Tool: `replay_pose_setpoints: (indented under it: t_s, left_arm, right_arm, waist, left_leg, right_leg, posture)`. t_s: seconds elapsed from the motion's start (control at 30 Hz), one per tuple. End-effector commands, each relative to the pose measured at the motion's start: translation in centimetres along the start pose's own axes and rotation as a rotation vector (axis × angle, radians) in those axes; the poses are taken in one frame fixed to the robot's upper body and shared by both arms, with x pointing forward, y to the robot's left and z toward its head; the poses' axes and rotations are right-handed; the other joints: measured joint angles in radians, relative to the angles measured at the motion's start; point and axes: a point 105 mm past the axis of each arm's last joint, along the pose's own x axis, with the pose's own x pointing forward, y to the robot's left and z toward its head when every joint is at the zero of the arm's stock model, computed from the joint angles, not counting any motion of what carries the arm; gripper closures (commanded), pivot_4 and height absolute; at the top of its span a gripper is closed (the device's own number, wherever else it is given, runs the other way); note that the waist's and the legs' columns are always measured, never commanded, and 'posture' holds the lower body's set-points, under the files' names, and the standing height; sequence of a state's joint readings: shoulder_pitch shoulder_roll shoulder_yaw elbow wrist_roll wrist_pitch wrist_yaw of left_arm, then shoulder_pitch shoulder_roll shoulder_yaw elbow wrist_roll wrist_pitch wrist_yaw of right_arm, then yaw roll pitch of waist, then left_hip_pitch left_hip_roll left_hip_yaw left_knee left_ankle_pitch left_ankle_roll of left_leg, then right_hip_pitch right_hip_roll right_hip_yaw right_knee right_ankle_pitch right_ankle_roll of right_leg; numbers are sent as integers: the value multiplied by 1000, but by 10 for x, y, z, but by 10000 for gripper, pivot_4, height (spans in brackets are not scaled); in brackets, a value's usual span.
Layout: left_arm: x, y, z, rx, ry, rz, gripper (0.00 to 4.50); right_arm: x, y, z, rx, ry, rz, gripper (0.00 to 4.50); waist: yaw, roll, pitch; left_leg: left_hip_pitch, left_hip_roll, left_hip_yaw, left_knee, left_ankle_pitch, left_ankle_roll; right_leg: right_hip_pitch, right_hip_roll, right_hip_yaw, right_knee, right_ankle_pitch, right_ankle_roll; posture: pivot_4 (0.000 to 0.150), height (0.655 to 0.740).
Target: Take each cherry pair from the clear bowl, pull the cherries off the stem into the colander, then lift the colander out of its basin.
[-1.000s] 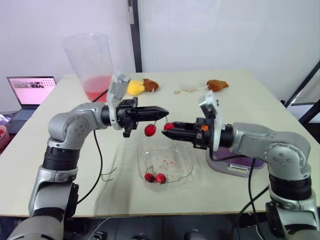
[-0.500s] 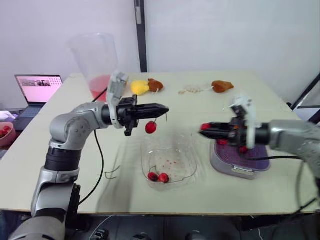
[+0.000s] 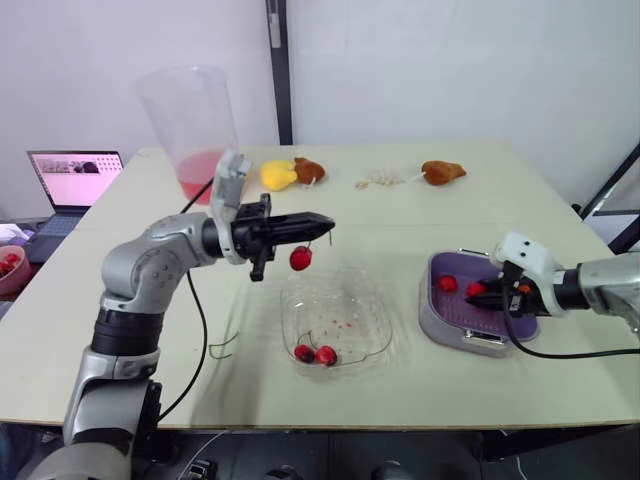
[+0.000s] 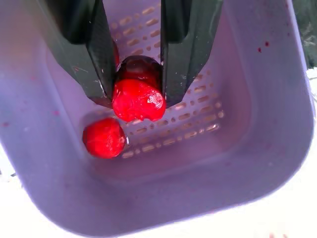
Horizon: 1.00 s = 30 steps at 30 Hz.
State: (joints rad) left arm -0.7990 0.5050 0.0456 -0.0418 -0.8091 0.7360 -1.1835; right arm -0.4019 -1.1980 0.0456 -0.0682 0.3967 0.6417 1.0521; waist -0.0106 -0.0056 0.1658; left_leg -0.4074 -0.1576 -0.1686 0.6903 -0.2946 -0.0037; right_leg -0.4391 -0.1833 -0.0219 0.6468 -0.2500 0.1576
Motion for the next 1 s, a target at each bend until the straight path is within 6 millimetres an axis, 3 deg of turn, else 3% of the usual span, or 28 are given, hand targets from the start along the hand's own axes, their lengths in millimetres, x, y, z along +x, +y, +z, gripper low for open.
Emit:
replay_pose_setpoints:
  t_s: [0.03, 0.13, 0.17, 0.27, 0.33, 0.4, 0.53, 0.8, 1.0]
  left_arm:
    - [0, -5, 8, 40, -7, -9, 45000]
    - [-1, -3, 8, 41, -7, 5, 45000]
    - [-2, -3, 7, 41, -5, 11, 45000]
    - [-5, -1, 8, 40, -11, 26, 45000]
    - [-5, 0, 12, 36, -35, 29, 45000]
    - [-1, 1, 13, 36, -51, 26, 45000]
    - [6, -1, 16, 31, -83, 8, 45000]
    - [19, -4, 19, 34, -108, -21, 45000]
    - [24, -7, 17, 23, -120, -38, 45000]
  right_arm:
    - [-7, 1, 13, -30, -31, 15, 19412]
    - [-16, -6, 21, -49, -40, -7, 3890]
    - [-21, -9, 25, -47, -50, -12, 548]
    - [-35, -11, 42, -37, -117, -6, 548]
    - [-40, -2, 68, -27, -238, 35, 548]
    - [-39, 18, 99, -2, -396, 136, 548]
    - [-26, 55, 130, 42, -541, 280, 548]
    - [-2, 94, 169, 158, -740, 427, 548]
    - [12, 112, 190, 196, -795, 496, 548]
  waist:
    - [0, 0, 0]
    - [-1, 0, 0]
    - [-1, 0, 0]
    - [-1, 0, 0]
    - [0, 0, 0]
    - [-1, 0, 0]
    - [0, -1, 0]
    - [4, -1, 0]
    - [-1, -1, 0]
  left_leg:
    - [0, 0, 0, 0, 0, 0]
    - [0, 0, 0, 0, 0, 0]
    - [0, 0, 0, 0, 0, 0]
    - [0, 0, 0, 0, 0, 0]
    - [0, 0, 0, 0, 0, 0]
    - [0, 0, 0, 0, 0, 0]
    - [0, 1, -1, 0, 0, 0]
    - [-1, 0, -2, 3, 0, 0]
    - [-1, 0, -3, 3, 0, 0]
  right_leg:
    - [0, 0, 0, 0, 0, 0]
    - [0, 0, 0, 0, 0, 0]
    - [0, 0, 0, 0, 0, 0]
    - [0, 0, 0, 0, 0, 0]
    - [0, 0, 0, 0, 0, 0]
    - [0, 0, 0, 0, 0, 0]
    - [0, 0, 0, -1, 0, 0]
    - [2, 0, 0, 0, 0, 0]
    - [2, 0, -1, 1, 0, 0]
  posture:
    - [1500, 7400]
    - [1500, 7400]
    - [1500, 7400]
    - [1500, 7400]
    - [1500, 7400]
    - [1500, 7400]
    - [1500, 7400]
    - [1500, 7400]
    - [1500, 7400]
